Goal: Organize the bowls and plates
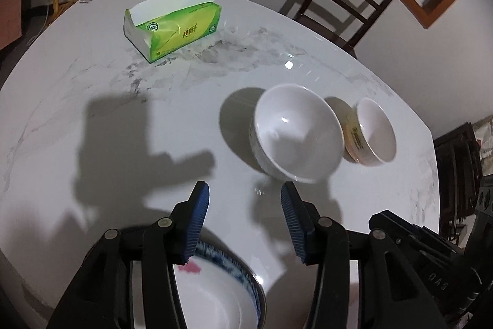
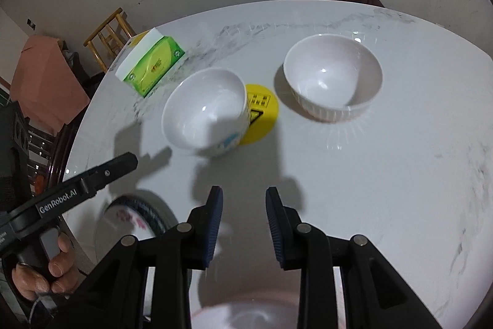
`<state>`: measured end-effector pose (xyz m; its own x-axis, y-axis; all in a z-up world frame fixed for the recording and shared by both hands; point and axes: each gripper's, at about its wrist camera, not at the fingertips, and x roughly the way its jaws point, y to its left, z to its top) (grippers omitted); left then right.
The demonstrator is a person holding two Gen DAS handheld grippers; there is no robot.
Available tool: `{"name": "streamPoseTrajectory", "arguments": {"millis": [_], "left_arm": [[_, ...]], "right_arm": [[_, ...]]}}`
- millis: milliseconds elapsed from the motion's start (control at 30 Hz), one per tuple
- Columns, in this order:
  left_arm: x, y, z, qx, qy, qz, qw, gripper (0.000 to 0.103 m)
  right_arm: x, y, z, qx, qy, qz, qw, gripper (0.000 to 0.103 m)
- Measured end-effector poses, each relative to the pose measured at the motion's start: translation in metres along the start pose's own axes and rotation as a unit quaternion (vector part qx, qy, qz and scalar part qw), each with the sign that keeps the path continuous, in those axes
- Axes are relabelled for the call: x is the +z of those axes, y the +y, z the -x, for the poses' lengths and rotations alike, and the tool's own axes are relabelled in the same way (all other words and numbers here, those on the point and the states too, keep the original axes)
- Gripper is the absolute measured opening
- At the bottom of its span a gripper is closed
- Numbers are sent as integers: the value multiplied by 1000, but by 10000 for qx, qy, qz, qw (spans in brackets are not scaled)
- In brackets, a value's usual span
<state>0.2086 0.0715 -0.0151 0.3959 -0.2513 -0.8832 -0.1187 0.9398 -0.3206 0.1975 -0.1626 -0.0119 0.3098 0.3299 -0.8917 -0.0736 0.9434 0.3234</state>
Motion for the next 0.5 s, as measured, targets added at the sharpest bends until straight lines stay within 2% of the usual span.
{"name": "streamPoseTrajectory", "arguments": {"millis": [233, 500], "left_arm": [[21, -4, -24, 67, 75, 11, 9999, 44], [35, -6, -49, 170, 214, -32, 9996, 43]], "right_arm": [[39, 3, -20, -62, 15, 186, 9998, 29], [64, 6, -48, -98, 218, 235, 9994, 29]]}}
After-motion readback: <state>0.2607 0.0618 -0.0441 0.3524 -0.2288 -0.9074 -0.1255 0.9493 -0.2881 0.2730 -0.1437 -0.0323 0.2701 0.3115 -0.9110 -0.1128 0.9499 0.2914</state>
